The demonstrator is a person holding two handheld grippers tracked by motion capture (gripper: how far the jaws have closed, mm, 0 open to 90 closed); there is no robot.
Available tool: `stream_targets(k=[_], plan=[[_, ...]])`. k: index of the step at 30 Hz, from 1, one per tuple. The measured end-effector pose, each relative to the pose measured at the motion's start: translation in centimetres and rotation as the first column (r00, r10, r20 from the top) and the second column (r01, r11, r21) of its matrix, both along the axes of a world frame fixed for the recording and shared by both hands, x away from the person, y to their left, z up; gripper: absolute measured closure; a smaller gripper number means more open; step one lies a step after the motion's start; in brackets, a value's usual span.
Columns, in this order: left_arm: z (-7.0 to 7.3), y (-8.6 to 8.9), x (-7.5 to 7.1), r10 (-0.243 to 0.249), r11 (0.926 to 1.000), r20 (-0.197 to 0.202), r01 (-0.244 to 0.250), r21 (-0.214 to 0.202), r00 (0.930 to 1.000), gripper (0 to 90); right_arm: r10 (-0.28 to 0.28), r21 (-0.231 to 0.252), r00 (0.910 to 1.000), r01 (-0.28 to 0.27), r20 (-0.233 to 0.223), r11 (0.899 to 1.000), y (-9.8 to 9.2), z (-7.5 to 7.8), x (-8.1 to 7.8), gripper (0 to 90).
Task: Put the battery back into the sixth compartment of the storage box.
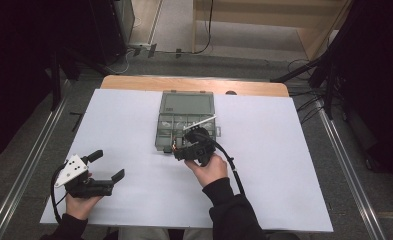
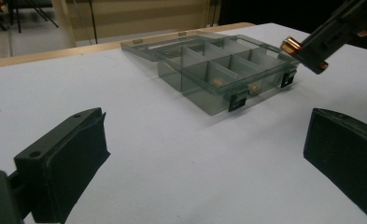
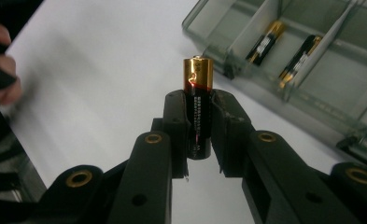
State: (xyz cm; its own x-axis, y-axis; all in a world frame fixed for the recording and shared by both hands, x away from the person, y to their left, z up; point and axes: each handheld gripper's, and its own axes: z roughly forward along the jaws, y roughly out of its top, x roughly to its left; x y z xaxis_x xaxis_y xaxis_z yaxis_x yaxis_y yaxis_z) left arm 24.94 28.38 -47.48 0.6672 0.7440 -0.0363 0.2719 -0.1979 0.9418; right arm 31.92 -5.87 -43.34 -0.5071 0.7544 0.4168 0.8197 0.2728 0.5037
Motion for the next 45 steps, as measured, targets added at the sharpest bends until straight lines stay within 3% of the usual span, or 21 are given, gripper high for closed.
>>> stream_targets(k=[7, 10, 15, 19, 25, 29, 31, 35, 41, 43, 45], plan=[[0.0, 0.0, 0.0, -0.003, 1.0000, -0.001, 0.003, -0.002, 1.0000, 0.0, -0.080, 0.096, 0.9959, 0.084, -0.041, 0.992, -0.5, -0.6, 1.4, 77.7], [0.0, 0.0, 0.0, -0.003, 1.0000, 0.000, 0.003, -0.002, 1.0000, 0.0, -0.107, 0.109, 0.9932, 0.111, -0.046, 0.988, -0.6, -0.7, 1.9, 77.7], [0.0, 0.0, 0.0, -0.003, 1.0000, 0.000, 0.003, -0.002, 1.0000, 0.0, -0.163, 0.165, 0.9847, 0.171, -0.062, 0.971, -0.8, -1.2, 2.9, 77.7], [0.0, 0.0, 0.0, -0.005, 1.0000, 0.000, 0.005, -0.002, 1.0000, 0.0, -0.184, 0.219, 0.9757, 0.206, -0.119, 0.954, -0.9, -1.9, 3.7, 77.7], [0.1, 0.1, 0.0, -0.005, 1.0000, 0.003, 0.005, -0.002, 1.0000, 0.0, -0.247, 0.214, 0.9622, 0.267, -0.114, 0.940, -0.8, -2.0, 4.3, 77.7], [0.1, 0.1, 0.0, -0.004, 1.0000, 0.003, 0.004, -0.006, 1.0000, 0.0, -0.265, 0.179, 0.9552, 0.286, -0.131, 0.941, -0.7, -2.3, 4.9, 76.5], [0.1, 0.1, 0.0, -0.004, 1.0000, 0.004, 0.004, -0.005, 1.0000, 0.0, -0.276, 0.167, 0.9505, 0.298, -0.142, 0.940, -0.5, -2.8, 5.0, 62.1], [0.1, 0.1, 0.0, -0.004, 1.0000, 0.004, 0.004, -0.004, 1.0000, 0.0, -0.287, 0.124, 0.9540, 0.296, -0.086, 0.947, -0.3, -2.6, 4.6, 41.7], [0.1, 0.0, 0.0, -0.008, 1.0000, 0.004, 0.008, -0.004, 1.0000, 0.0, -0.224, 0.169, 0.9735, 0.213, 0.046, 0.962, -0.7, -1.6, 3.6, 1.4], [0.1, 0.0, 0.0, -0.008, 1.0000, 0.002, 0.008, -0.004, 1.0000, 0.0, -0.211, 0.172, 0.9735, 0.193, 0.089, 0.966, -0.9, -1.3, 3.4, 0.0], [0.0, 0.0, 0.0, -0.009, 1.0000, 0.002, 0.009, -0.004, 1.0000, 0.0, -0.221, 0.191, 0.9593, 0.187, 0.176, 0.963, -1.3, -0.8, 2.7, 0.0]])
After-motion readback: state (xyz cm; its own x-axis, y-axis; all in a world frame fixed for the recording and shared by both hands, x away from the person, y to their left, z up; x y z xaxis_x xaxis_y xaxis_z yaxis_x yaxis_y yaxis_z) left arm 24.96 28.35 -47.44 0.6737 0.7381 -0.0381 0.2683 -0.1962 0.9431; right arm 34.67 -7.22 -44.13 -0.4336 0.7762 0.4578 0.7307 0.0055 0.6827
